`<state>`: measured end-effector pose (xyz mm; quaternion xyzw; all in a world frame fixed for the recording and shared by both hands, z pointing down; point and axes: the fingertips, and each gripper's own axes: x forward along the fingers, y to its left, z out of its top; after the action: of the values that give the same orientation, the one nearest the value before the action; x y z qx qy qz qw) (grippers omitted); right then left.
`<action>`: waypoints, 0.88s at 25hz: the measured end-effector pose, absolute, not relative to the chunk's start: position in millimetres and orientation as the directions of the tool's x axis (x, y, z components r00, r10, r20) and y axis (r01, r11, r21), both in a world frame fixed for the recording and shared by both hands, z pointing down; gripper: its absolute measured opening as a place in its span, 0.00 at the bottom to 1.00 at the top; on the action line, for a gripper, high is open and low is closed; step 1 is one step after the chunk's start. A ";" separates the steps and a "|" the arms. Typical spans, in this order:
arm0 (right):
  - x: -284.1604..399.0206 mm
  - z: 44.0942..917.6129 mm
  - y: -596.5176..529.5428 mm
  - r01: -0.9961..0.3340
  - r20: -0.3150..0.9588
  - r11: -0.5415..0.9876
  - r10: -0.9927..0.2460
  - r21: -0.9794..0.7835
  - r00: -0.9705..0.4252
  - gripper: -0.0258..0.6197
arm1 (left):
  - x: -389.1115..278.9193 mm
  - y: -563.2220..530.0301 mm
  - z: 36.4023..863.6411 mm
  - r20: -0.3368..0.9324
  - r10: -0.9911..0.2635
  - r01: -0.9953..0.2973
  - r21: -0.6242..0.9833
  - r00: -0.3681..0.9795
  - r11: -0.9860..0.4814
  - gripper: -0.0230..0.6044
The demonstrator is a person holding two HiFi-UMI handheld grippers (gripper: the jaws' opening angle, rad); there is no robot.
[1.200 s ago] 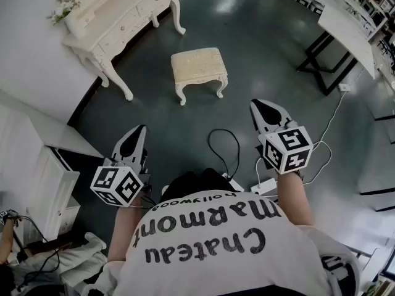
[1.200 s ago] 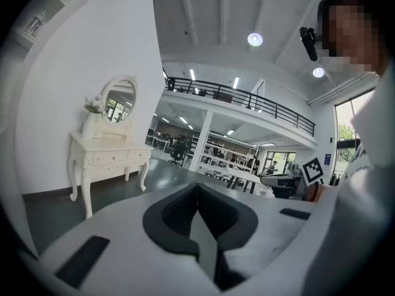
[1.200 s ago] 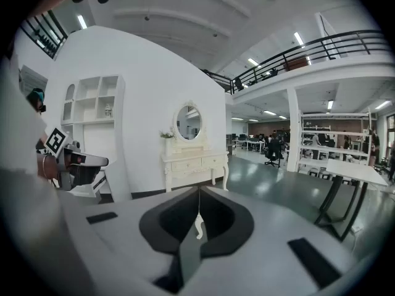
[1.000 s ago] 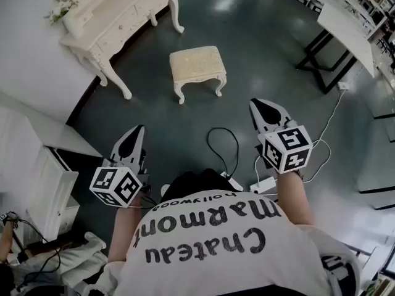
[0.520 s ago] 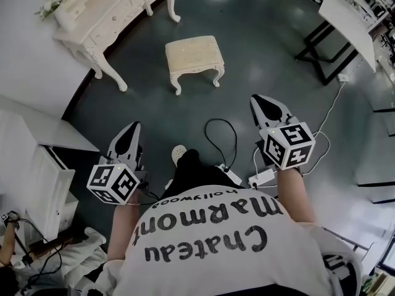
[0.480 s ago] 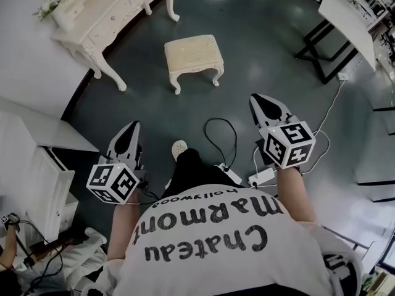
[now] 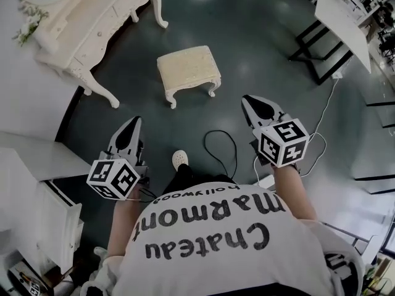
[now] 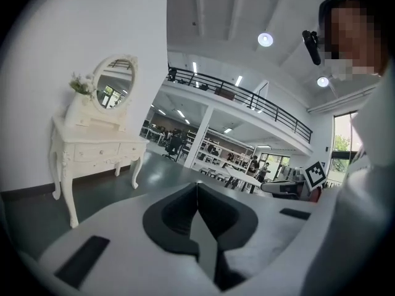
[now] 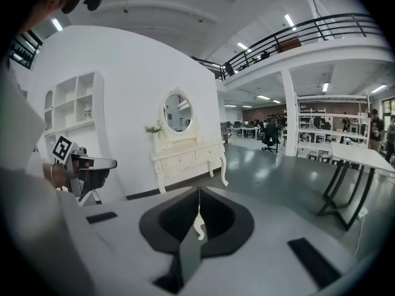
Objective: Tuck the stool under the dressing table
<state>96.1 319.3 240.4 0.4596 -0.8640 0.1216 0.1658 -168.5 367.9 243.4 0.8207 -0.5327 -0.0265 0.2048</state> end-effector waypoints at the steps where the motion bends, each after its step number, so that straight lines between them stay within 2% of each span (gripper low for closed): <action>1: 88.2 237.6 306.5 -0.836 0.399 0.546 -0.755 -0.056 -0.520 0.08 | -173.9 352.3 239.8 0.173 -0.880 -0.859 0.364 0.442 -0.360 0.07; 12: 13.4 232.5 174.7 -0.861 0.388 0.497 -0.777 -0.104 -0.495 0.08 | -246.1 211.1 223.8 0.134 -0.842 -0.807 0.399 0.522 -0.437 0.07; 22: 0.9 319.5 137.7 -0.888 0.573 0.431 -0.692 -0.160 -0.439 0.08 | -247.9 177.4 322.9 0.329 -0.759 -0.796 0.463 0.562 -0.389 0.07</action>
<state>0.9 137.7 319.5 0.4832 -0.8175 0.2260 0.2171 -247.9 177.4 322.9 0.8327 -0.4669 0.0315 0.2960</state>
